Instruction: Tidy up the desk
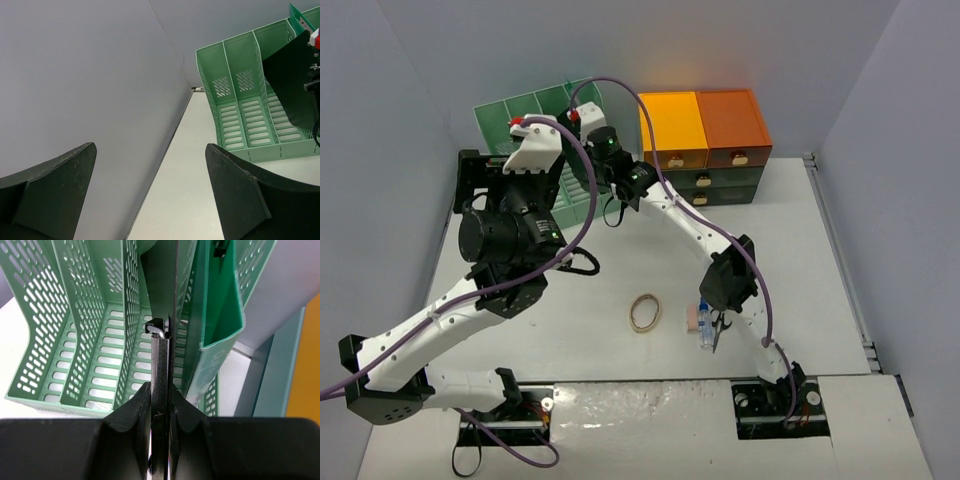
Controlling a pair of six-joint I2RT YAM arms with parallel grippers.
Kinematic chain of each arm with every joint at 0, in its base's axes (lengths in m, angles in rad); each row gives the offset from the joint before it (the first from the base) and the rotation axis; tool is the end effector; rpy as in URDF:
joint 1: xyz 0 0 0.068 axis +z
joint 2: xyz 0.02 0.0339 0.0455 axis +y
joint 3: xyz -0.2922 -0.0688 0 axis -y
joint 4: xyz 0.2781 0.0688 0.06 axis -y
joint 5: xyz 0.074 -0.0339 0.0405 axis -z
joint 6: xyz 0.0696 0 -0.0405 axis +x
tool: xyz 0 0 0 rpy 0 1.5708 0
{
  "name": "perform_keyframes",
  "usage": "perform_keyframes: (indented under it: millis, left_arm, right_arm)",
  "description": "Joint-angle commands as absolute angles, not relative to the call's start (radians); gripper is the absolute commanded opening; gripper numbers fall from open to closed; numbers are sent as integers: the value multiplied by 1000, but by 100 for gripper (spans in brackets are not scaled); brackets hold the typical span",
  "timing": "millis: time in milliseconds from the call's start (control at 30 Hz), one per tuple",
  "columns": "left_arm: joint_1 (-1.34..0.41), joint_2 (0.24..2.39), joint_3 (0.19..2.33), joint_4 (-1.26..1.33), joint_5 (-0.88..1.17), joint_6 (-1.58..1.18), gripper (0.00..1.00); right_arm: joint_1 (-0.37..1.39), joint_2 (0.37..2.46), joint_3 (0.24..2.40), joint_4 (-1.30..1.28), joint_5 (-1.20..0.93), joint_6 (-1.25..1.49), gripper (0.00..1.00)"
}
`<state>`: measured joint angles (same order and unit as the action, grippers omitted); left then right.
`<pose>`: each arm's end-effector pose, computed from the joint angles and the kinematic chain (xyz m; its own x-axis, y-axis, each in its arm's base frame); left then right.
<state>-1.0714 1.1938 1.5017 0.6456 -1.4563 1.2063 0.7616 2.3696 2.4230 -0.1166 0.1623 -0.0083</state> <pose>0.1597 -0.1483 0.5935 -0.0244 0.2676 -0.9632 -0.4273 0.8683 0.2520 0.4755 0.4378 0.3831 -0.0410 -0.0504 -0.9979 -0.5647 0.8251 -0.0185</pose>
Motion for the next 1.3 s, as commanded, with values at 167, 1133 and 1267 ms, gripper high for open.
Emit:
perform_keyframes:
  millis: [167, 1133, 1267]
  left_arm:
    - [-1072, 1186, 1555, 717, -1713, 1261, 88]
    - [-1082, 1198, 1501, 787, -1713, 1285, 88]
    - [-1083, 1209, 1481, 849, -1713, 1339, 88]
  right_arm:
    - [774, 2410, 2440, 63, 98, 51, 0]
    - [802, 2322, 2353, 121, 169, 11, 79]
    - [804, 2296, 2344, 123, 167, 11, 80]
